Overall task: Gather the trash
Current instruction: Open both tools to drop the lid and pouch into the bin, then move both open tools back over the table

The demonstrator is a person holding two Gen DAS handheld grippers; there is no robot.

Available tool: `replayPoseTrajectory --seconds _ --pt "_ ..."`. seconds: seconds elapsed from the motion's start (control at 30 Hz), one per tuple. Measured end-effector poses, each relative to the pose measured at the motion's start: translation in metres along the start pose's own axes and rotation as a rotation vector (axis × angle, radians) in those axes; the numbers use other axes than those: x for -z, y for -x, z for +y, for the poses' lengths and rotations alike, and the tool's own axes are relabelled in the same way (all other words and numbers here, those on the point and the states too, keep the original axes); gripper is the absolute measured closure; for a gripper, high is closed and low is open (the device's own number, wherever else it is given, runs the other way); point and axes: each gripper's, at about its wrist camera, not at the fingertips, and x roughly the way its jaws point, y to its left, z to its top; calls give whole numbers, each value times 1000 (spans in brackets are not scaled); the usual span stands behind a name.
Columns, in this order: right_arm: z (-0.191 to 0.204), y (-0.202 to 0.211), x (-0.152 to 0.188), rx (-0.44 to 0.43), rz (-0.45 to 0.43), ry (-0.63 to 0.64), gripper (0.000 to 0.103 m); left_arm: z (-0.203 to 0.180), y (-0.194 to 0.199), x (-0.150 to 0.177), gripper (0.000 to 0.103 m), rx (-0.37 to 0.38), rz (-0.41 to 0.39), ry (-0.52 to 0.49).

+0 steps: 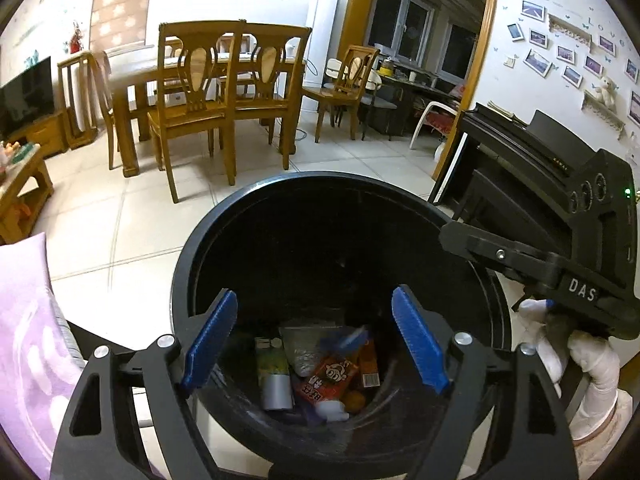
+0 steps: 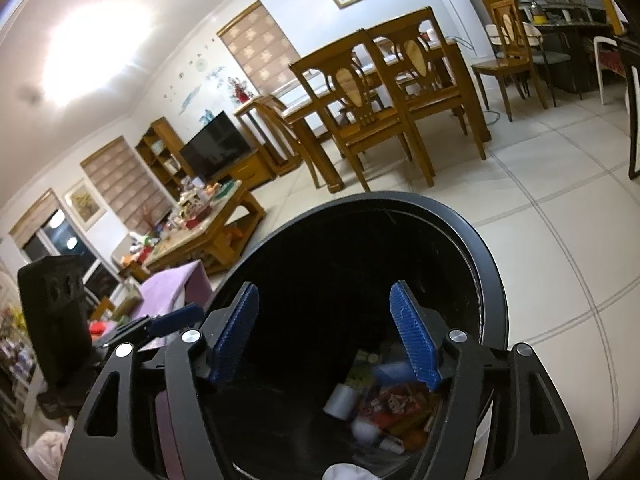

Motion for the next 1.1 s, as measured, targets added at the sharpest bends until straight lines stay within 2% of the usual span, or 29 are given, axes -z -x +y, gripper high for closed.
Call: replayPoseTrajectory --seconds 0.13,0.4,0.7,0.83,0.9,1.03,1.1 --pt "9 1 -3 -1 0 9 34 4 6 0 17 -9 -3 7" --pt "39 -6 -7 -16 3 48 30 29 41 6 15 -31 -46 42" --pt "107 -40 -10 -79 48 140 29 106 105 31 12 -137 -115 159" --pt "145 -62 -6 -124 77 187 29 162 138 45 12 -262 -133 239" --pt "164 -74 -4 -154 94 204 29 196 153 54 12 -364 -127 306" --pt "210 -102 0 -209 128 245 29 269 171 71 12 -573 -74 447" --pt "238 -118 1 -237 148 276 29 298 172 77 12 -611 -42 514"
